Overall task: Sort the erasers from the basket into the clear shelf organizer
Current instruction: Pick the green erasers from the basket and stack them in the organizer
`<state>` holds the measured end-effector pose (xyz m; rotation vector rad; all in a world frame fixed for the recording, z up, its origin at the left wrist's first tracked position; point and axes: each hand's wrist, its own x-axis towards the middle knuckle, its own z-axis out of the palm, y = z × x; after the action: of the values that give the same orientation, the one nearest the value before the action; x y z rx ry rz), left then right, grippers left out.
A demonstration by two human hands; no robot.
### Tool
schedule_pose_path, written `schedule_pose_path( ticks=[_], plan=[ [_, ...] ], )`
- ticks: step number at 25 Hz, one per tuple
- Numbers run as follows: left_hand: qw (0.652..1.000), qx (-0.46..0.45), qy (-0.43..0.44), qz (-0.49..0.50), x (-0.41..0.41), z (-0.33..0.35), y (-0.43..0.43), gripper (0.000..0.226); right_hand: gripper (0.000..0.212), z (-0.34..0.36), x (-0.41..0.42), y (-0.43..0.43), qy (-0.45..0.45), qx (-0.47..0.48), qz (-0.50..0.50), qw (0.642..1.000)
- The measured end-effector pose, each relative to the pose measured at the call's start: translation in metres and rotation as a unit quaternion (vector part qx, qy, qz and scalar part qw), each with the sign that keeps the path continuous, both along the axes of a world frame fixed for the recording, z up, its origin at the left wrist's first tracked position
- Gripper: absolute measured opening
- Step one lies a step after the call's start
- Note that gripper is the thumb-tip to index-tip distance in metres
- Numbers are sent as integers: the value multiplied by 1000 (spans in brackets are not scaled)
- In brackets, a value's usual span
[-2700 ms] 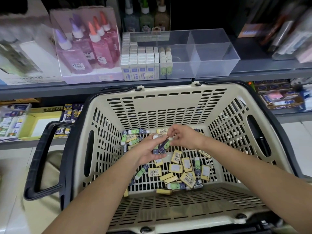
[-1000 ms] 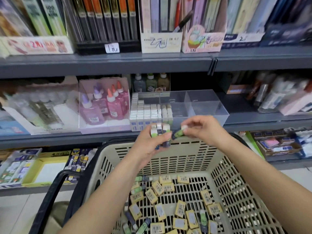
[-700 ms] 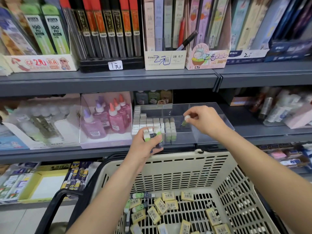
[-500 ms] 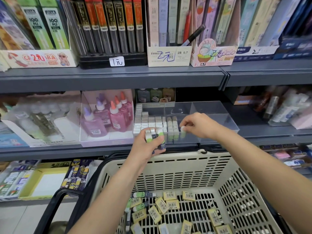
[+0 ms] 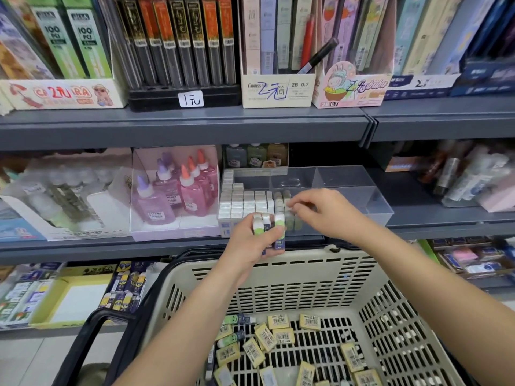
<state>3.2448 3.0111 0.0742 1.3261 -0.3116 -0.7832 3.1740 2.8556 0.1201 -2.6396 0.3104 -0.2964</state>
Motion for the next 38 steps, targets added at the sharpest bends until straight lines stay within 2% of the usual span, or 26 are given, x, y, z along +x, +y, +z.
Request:
schedule_pose_path(
  ticks=[5, 8, 9, 10, 12, 13, 18, 23, 26, 28, 31, 33, 35, 36, 38],
  plan=[
    [999, 14, -22, -22, -5, 3, -12, 15, 8, 11, -11, 2, 31, 158, 3, 987],
    [1000, 14, -22, 14, -1, 5, -13, 14, 3, 25, -6, -26, -40, 263, -68, 962],
    [999, 25, -33, 22, 1, 4, -12, 16, 3, 27, -3, -34, -62, 248, -96, 962],
    [998, 41, -46, 25, 3, 4, -11, 19, 7, 26, 3, -40, -67, 194, -119, 971],
    [996, 60, -58, 27, 3, 2, -9, 20, 6, 18, 13, -42, -29, 73, -130, 988],
    [996, 61, -56, 32, 3, 1, -9, 18, 6, 12, 18, -40, -5, 43, -124, 991],
    [996, 47, -26, 66, 6, -3, -1, 15, 6, -12, 27, -34, 66, 69, -88, 992],
    [997, 32, -28, 58, 3, -1, -4, 18, 21, -11, 26, -28, 134, -9, -46, 990],
    [998, 24, -29, 49, 0, 1, -7, 21, 27, -3, 18, -20, 79, -79, -51, 992],
    [999, 26, -31, 35, -1, 1, -10, 20, 23, 2, 11, -8, 16, -10, -35, 999],
    [999, 25, -31, 15, -4, 2, -17, 17, 12, 5, 2, 9, 12, 117, 12, 993],
    [999, 18, -33, 33, -6, 3, -20, 14, 6, 9, 1, 4, 1, 159, -6, 987],
    [996, 31, -51, 67, -2, 3, -18, 15, 11, 17, 3, -13, -43, 212, -56, 975],
    [994, 41, -63, 80, 0, 3, -16, 17, 12, 20, 5, -23, -65, 212, -85, 971],
    [991, 50, -78, 95, 4, 4, -11, 17, 11, 21, 12, -40, -75, 113, -121, 983]
  ],
)
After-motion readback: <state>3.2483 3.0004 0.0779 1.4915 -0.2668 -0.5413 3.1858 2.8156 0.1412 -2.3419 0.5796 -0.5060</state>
